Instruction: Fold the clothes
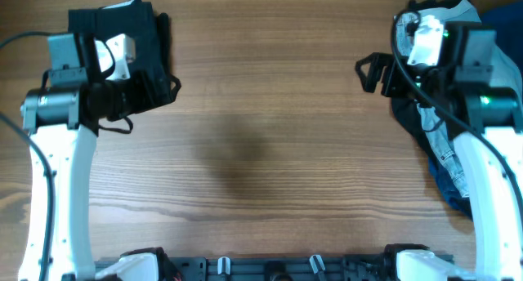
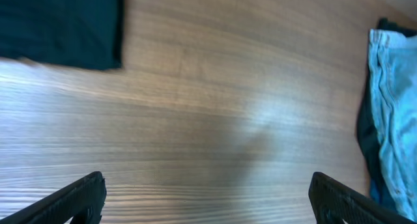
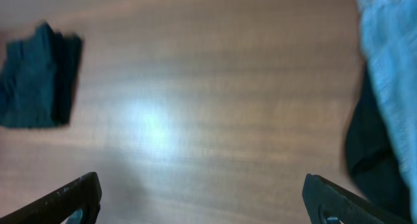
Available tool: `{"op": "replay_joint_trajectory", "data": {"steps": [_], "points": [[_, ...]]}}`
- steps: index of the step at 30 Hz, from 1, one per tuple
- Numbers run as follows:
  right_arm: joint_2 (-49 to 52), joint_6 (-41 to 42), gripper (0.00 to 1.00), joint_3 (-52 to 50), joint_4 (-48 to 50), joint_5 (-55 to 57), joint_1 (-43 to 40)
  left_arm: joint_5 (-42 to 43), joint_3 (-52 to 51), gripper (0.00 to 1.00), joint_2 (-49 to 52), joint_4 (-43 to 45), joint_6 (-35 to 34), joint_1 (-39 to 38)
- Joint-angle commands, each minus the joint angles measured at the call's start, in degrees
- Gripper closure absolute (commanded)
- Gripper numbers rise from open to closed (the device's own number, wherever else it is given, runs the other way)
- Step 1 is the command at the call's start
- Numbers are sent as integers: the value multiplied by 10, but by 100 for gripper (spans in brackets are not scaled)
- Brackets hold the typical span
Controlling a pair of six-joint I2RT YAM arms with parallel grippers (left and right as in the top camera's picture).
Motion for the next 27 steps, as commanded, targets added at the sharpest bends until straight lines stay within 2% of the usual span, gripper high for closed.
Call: {"op": "replay_joint_trajectory", "data": {"steps": [1, 5, 7, 18, 27], "points": [[28, 6, 1, 10, -29, -4, -9, 35, 11, 0, 32, 0, -3, 2], [33, 152, 1, 10, -83, 115, -57, 35, 11, 0, 62, 0, -3, 2], [32, 188, 0, 8, -109, 125, -100, 36, 11, 0, 78, 0, -3, 2], [32, 184, 0, -93, -124, 120, -389, 35, 11, 0, 129, 14, -3, -36], [32, 187, 1, -162, -69, 162, -506, 22, 11, 0, 129, 48, -1, -86]]}}
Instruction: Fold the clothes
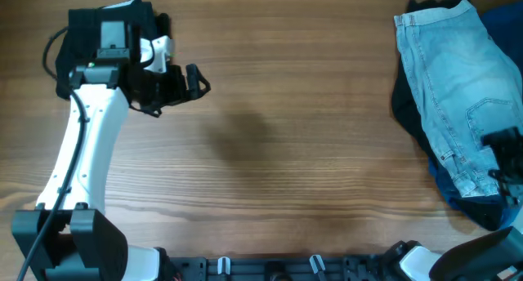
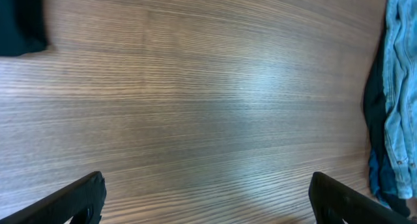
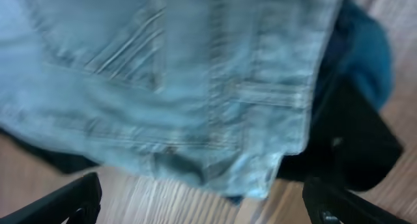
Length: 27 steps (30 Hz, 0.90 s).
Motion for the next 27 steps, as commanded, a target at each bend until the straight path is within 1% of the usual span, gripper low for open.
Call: {"op": "replay_joint_trajectory", "data": {"steps": [1, 4, 11, 15, 17, 19, 20, 21, 24, 26, 27], "points": [[-2, 14, 0, -40, 36, 15, -28, -9, 11, 0, 6, 9, -1, -23], [-2, 30, 2, -66, 80, 9, -33, -21, 11, 0, 6, 18, -1, -36], [-2, 26, 7, -106, 128, 10, -32, -23, 11, 0, 6, 26, -1, -42], [-2, 25, 17, -130, 159, 10, -32, -23, 11, 0, 6, 33, -1, -42], [-2, 25, 24, -146, 175, 10, -32, -23, 11, 0, 6, 35, -1, -42], [-2, 24, 34, -156, 186, 10, -32, -23, 11, 0, 6, 39, -1, -42], [-2, 25, 45, -163, 191, 10, -32, -23, 11, 0, 6, 41, -1, -42], [-2, 24, 53, -169, 195, 10, -32, -23, 11, 0, 6, 43, -1, -42], [-2, 11, 96, -185, 207, 7, -32, -23, 11, 0, 6, 45, -1, -42], [-2, 4, 96, -187, 219, -12, -32, -23, 11, 0, 6, 46, -1, -42], [-3, -20, 96, -184, 229, -48, -32, -23, 11, 0, 6, 47, -1, -42]]}}
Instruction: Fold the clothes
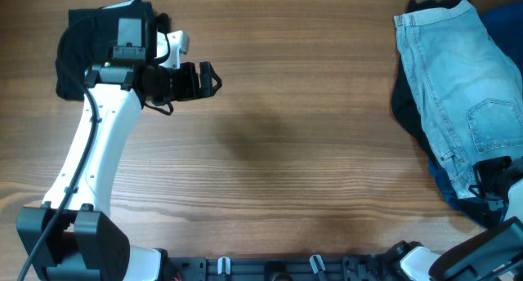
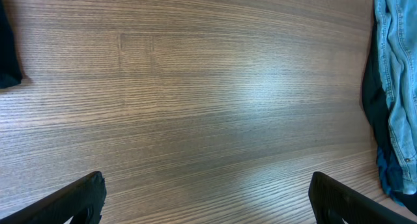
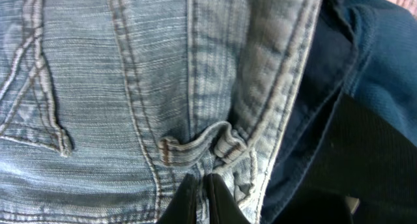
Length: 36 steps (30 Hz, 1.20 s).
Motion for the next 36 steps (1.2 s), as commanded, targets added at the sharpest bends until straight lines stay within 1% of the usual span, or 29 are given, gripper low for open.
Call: {"op": "replay_joint_trajectory", "data": {"steps": [1, 2, 5, 7, 9, 12, 13, 15, 16, 17, 19, 20, 22, 23, 25, 28, 32, 36], "points": [[-4, -52, 96, -5, 18, -81, 0, -6, 11, 0, 5, 3, -1, -2], [-7, -60, 96, 0, 21, -104, 0, -6, 11, 0, 5, 4, -1, -2], [-31, -118, 96, 41, 14, -218, 9, -6, 11, 0, 5, 4, -1, -2], [-47, -138, 96, 65, 3, -253, 24, -6, 11, 0, 5, 4, -1, -2], [-65, -147, 96, 95, -19, -242, 49, -6, 11, 0, 5, 6, -1, -2], [-78, -130, 96, 113, -38, -176, 80, -6, 11, 0, 5, 6, -1, -2], [-77, -120, 94, 113, -42, -156, 84, -6, 11, 0, 5, 6, -1, -2], [-63, -123, 82, 112, -56, -130, 87, -6, 11, 0, 5, 6, -1, -2], [-52, -128, 78, 112, -63, -122, 87, -6, 11, 0, 5, 6, -1, -2], [-41, -130, 70, 111, -69, -117, 87, -6, 11, 0, 5, 7, -1, -2], [-14, -140, 59, 111, -71, -118, 87, -6, 11, 0, 5, 10, -1, -2], [6, -144, 50, 111, -71, -118, 90, -6, 11, 0, 5, 15, -1, -2], [36, -156, 41, 111, -70, -117, 102, -6, 11, 0, 5, 19, -1, -2], [52, -158, 38, 111, -68, -112, 110, -6, 11, 0, 5, 19, -1, -2], [95, -155, 36, 111, -65, -65, 136, -6, 11, 0, 5, 19, -1, -2], [132, -123, 34, 111, -58, 1, 158, -6, 11, 0, 5, 18, -1, -2], [144, -95, 33, 111, -41, 58, 168, -6, 11, 0, 5, 19, -1, -2], [144, -88, 33, 111, -10, 75, 168, -6, 11, 0, 5, 19, -1, -2]]}}
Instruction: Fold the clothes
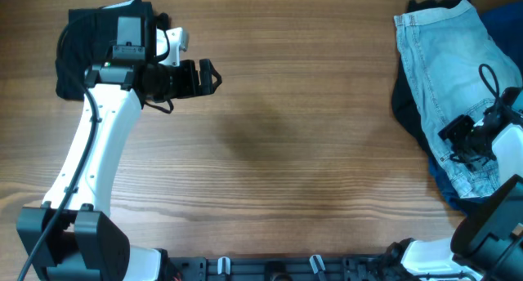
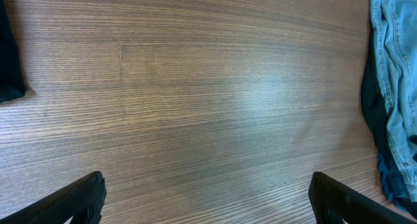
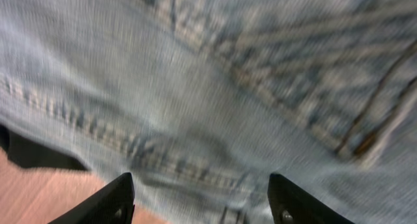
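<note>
Light blue jeans (image 1: 441, 64) lie on top of a heap of dark clothes (image 1: 402, 101) at the table's right edge. My right gripper (image 1: 459, 139) hovers open over the near part of the jeans. In the right wrist view the blurred denim (image 3: 215, 81) fills the frame above the open right gripper (image 3: 202, 204). A folded black garment (image 1: 86, 36) lies at the far left. My left gripper (image 1: 206, 77) stands open to the right of it, over bare wood. From the left wrist, the left gripper (image 2: 208, 208) is empty and the jeans (image 2: 394, 74) show at the right edge.
The wooden table (image 1: 286, 150) spans the view. A dark blue garment (image 1: 498, 24) lies under the jeans at the far right corner. The black garment's edge (image 2: 10, 61) shows at the left of the left wrist view.
My right gripper was shut at the jeans' waistband near the pile's near end. Now it is open and farther up over the jeans. The left arm has not moved.
Both grippers were open, the left over the black folded garment, the right at the far end of the pile. Then the left stood right of the black garment and the right was open at the pile's near end. It shut on the waistband and is open again.
</note>
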Available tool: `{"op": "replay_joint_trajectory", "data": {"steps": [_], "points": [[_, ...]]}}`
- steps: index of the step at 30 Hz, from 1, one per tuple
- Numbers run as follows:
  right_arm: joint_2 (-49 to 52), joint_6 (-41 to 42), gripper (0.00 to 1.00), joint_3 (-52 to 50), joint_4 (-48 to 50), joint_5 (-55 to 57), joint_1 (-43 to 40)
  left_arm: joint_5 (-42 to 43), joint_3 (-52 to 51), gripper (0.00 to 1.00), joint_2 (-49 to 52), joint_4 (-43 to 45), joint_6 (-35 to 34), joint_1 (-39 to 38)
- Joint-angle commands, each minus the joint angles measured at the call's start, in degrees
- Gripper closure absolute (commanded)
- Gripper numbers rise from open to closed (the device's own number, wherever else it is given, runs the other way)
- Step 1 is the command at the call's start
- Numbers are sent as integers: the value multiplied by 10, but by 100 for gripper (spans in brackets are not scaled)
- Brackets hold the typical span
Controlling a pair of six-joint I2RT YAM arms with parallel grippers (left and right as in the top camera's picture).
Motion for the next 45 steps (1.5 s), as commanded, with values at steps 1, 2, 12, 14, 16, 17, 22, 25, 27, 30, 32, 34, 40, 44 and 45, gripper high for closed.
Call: {"op": "replay_joint_trajectory", "data": {"steps": [1, 2, 12, 14, 16, 17, 22, 25, 27, 30, 32, 34, 40, 44, 45], "points": [[20, 22, 34, 0, 22, 77, -6, -3, 11, 0, 5, 2, -1, -2], [20, 23, 35, 0, 26, 77, -6, -3, 11, 0, 5, 2, -1, -2], [-20, 105, 31, 20, -10, 81, -22, -3, 11, 0, 5, 6, -1, -2], [-49, 129, 27, 22, -19, 69, -44, -3, 11, 0, 5, 5, -1, -2], [-77, 130, 25, 22, -27, 39, -76, -3, 11, 0, 5, 5, -1, -2], [-85, 130, 24, 22, -30, 27, -91, -4, 11, 0, 5, 5, -1, -2], [-109, 107, 21, 12, -41, -82, -232, -5, 11, 0, 5, 9, -1, -2], [-98, 75, 21, -25, 14, -126, -269, -6, 11, 0, 5, 12, -1, -2], [-92, 66, 21, -51, 62, -161, -277, -23, 11, 0, 5, 12, -1, -2], [-89, 31, 21, -64, 110, -179, -276, -48, 11, 0, 5, 10, -1, -2], [-89, -6, 21, -64, 126, -158, -276, -51, 11, 0, 5, 10, -1, -2], [-89, -18, 21, -64, 126, -132, -276, -51, 11, 0, 5, 10, -1, -2], [-89, -3, 25, -65, 127, -120, -276, -51, 11, 0, 5, 10, -1, -2], [-89, 10, 26, -64, 134, -120, -276, -51, 11, 0, 5, 10, -1, -2], [-89, 10, 26, -63, 132, -116, -277, -51, 11, 0, 5, 10, -1, -2]]}}
